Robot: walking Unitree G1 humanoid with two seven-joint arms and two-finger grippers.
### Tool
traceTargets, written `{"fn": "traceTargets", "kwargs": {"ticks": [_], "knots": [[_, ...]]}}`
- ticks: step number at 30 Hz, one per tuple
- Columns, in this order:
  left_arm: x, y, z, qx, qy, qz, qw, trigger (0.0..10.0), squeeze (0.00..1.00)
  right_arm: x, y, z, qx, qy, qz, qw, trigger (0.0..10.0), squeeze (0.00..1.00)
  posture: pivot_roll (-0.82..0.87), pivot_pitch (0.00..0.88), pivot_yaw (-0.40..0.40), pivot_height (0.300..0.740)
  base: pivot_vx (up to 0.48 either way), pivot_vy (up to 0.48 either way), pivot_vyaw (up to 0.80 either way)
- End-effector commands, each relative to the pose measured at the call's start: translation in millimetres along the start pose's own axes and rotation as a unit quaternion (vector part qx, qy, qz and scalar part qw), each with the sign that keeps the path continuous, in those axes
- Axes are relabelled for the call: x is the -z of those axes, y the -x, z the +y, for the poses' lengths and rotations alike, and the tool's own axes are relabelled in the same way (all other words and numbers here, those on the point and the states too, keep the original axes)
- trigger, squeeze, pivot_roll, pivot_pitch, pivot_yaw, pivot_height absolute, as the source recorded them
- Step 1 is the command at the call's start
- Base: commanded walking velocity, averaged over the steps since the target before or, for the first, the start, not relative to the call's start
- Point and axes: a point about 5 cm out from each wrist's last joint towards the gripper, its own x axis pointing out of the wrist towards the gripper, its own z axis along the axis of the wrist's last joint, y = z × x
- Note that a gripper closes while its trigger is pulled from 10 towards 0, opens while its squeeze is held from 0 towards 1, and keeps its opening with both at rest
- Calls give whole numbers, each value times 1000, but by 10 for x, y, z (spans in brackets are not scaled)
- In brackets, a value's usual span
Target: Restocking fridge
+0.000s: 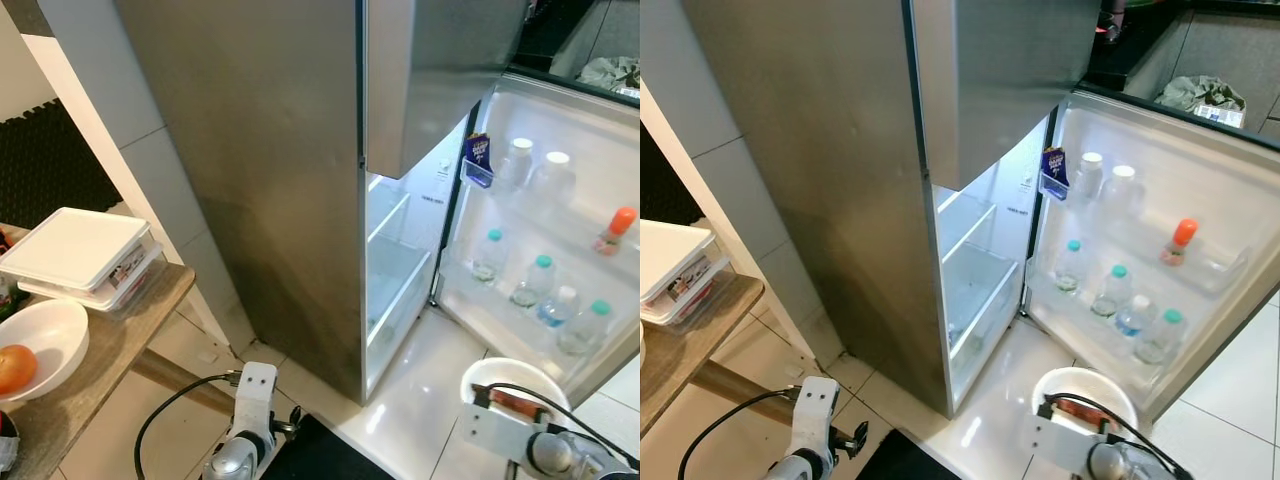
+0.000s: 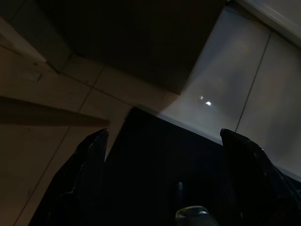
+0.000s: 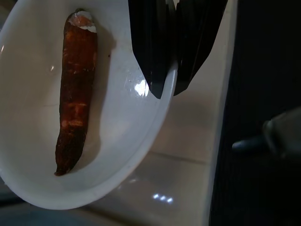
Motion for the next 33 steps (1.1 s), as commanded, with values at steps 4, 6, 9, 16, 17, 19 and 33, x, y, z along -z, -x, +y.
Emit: {"fn": "traceTargets", "kwargs": {"ticks": [4, 6, 9, 16, 17, 19, 33], "knots": [[36, 15, 0, -6, -4, 2, 1000, 10000, 0, -294, -82, 115, 45, -91, -80, 992, 10000, 0, 49, 101, 77, 740, 0, 0, 0], [31, 15, 1, -10, -7, -2, 1000, 10000, 0, -429, -111, 194, 52, -166, -121, 977, 10000, 0, 48, 96, 76, 740, 0, 0, 0], [28, 15, 6, -16, -7, -4, 1000, 10000, 0, -531, -131, 245, 64, -210, -143, 965, 10000, 0, 50, 93, 76, 740, 0, 0, 0], [65, 44, 77, -40, 17, -4, 999, 10000, 0, -701, -170, 329, 46, -301, -173, 937, 10000, 0, 51, 93, 58, 740, 0, 0, 0], [69, 46, 82, -42, 20, -4, 999, 10000, 0, -724, -173, 343, 39, -301, -177, 936, 10000, 0, 51, 93, 58, 740, 0, 0, 0], [73, 48, 83, -46, 26, -5, 999, 10000, 0, -771, -175, 358, 26, -297, -188, 936, 10000, 0, 52, 94, 44, 740, 0, 0, 0], [113, 57, 39, -50, 37, -5, 998, 10000, 0, -712, -173, 338, 14, -299, -178, 938, 10000, 0, 50, 78, 37, 740, 0, 0, 0]]}}
